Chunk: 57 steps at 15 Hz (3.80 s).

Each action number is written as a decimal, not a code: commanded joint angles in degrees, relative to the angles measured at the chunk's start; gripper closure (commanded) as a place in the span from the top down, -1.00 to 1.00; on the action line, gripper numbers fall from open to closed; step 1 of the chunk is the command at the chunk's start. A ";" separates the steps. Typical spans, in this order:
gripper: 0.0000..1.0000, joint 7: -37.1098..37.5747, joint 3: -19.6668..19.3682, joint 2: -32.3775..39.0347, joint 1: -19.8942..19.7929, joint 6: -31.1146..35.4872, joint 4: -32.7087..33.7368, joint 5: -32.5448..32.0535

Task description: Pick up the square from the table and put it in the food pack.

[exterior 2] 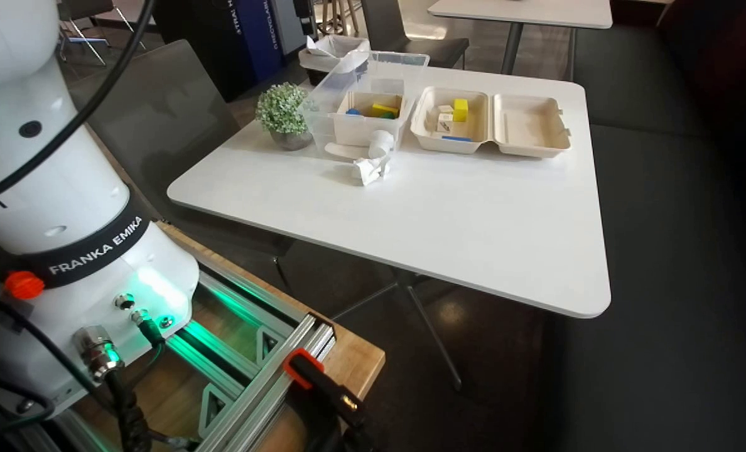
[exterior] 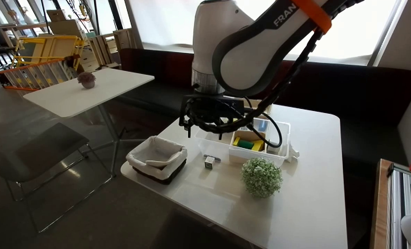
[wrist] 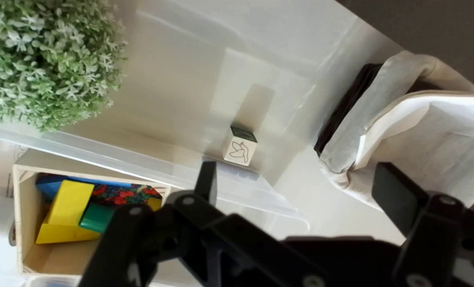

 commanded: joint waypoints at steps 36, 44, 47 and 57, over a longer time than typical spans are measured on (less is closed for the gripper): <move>-0.23 21.47 -13.35 26.75 11.00 -1.72 16.83 -7.36; -0.82 16.20 -4.98 15.30 9.34 -12.18 13.25 0.45; -0.82 21.02 -6.46 8.38 10.70 -19.29 11.80 -3.88; -0.32 30.99 -6.49 -0.89 3.98 -35.10 12.64 -24.94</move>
